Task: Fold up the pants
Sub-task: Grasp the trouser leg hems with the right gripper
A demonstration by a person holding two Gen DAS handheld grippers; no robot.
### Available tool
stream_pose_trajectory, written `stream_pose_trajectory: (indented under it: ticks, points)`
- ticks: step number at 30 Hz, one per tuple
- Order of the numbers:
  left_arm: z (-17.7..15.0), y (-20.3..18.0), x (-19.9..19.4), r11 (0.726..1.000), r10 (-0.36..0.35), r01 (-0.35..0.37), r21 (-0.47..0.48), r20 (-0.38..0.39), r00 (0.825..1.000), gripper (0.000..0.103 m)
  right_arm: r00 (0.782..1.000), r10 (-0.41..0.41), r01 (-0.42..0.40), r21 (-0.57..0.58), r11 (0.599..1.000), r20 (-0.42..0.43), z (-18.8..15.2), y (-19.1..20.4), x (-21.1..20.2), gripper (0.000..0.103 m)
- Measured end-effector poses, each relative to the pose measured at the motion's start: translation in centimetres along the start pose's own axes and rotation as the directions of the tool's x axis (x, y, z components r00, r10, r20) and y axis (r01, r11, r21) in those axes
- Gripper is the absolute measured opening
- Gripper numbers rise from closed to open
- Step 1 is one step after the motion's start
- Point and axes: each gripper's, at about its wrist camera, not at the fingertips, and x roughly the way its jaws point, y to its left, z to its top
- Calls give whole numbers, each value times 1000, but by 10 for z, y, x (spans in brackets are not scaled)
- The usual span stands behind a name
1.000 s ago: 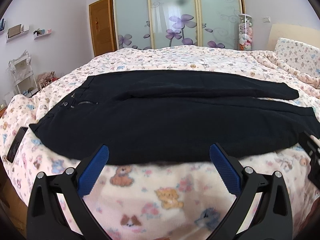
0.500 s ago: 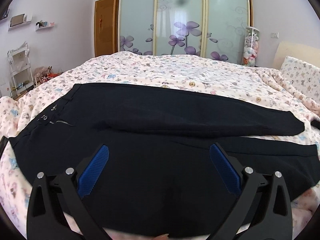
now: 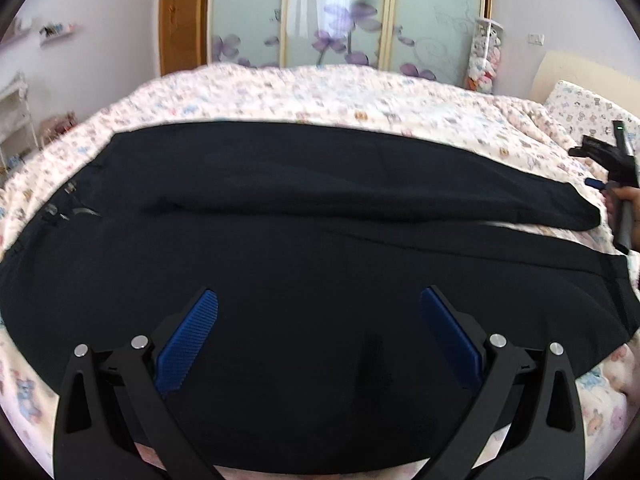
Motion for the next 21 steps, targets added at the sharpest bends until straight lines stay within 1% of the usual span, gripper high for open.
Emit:
stream_pose_trajectory:
  ticks: [2,3,5,8,10,12,13,14,15,17,19,21]
  points:
    - [-2,-1,5,1000,-23,23,-2,-30,999,101,999,-45,45,-17,999,-14,6,-4,15,79]
    - [-3,-2,6,1000,-24,24,2,-36,999,101,997,-66,66,-20,998,-26,6,-7,23,74]
    - [-4,-5,7,1000,-17,18,22,-32,999,101,993,-107,107,-21,994,-43,7,-12,35,73]
    - [-7,-12,4,998,-12,13,58,-16,1000,101,988,-141,139,-24,990,-65,4,-19,48,68]
    - [-8,-15,3,997,-9,10,73,-11,1000,101,987,-136,135,-23,991,-89,-1,-21,55,63]
    - [-8,-16,3,997,-11,12,76,-12,1000,101,981,-157,153,-48,987,-113,-9,-20,61,43]
    - [-7,-15,4,997,-15,16,72,-15,1000,101,978,-180,173,-74,982,-105,-11,-18,60,35]
    - [-7,-14,4,998,-18,19,66,-18,1000,101,981,-170,162,-79,984,-96,-13,-19,57,26]
    - [-6,-12,4,998,-21,22,60,-18,1000,101,984,-152,146,-70,987,-92,-12,-19,54,22]
    - [-5,-10,6,998,-31,32,50,-20,999,101,991,-117,113,-61,992,-69,-11,-18,42,19]
    - [-5,-8,6,998,-38,39,41,-19,999,101,996,-91,89,-78,993,-24,-10,-11,25,18]
    - [-5,-7,6,999,-45,46,30,-14,999,101,999,-45,46,-82,996,17,-10,-6,6,18]
